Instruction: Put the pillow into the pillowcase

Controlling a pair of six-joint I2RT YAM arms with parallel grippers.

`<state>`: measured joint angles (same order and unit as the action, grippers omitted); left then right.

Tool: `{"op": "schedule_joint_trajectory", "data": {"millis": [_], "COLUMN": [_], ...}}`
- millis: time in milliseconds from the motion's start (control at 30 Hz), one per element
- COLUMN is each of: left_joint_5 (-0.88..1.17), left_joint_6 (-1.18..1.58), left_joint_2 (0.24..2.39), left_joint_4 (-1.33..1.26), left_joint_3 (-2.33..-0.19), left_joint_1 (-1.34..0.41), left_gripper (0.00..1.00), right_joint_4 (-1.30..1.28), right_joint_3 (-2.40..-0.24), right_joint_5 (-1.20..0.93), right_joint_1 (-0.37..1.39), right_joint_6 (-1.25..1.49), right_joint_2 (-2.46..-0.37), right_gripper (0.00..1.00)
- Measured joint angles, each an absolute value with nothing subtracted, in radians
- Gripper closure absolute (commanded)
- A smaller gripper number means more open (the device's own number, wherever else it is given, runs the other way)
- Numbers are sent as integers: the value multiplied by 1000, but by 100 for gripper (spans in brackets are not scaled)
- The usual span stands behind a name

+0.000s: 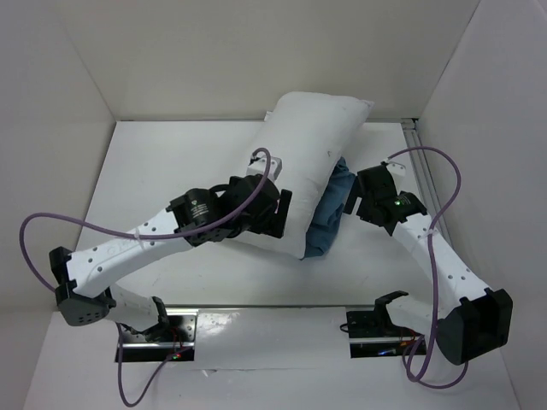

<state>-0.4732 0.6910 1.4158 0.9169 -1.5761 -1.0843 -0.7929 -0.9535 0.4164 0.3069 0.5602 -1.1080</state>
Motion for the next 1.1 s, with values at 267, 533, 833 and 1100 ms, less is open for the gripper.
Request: {"op": "schedule_joint_trajectory", "data": {"millis": [267, 533, 833, 1100], "left_joint_5": [-440, -380, -436, -389], "left_joint_6": [684, 685, 698, 649], "left_joint_2": [1423, 1531, 1765, 1799], "left_joint_4": [913, 913, 943, 1026], "left_joint_3": [-1576, -1578, -1678, -1837], "left_joint_1": [-1084, -1084, -1077, -902], "left_gripper": [3, 4, 74, 100], "right_joint_4": [-788, -787, -750, -544], "right_joint_3": [-953, -953, -923, -902], "right_joint_5": [399, 377, 273, 52], "right_joint_1": [307, 307, 303, 295], "right_joint_6": [561, 559, 534, 507], "right_joint_2": [-1109, -1103, -1077, -1255], "right_gripper": [0, 0, 0, 0]}}
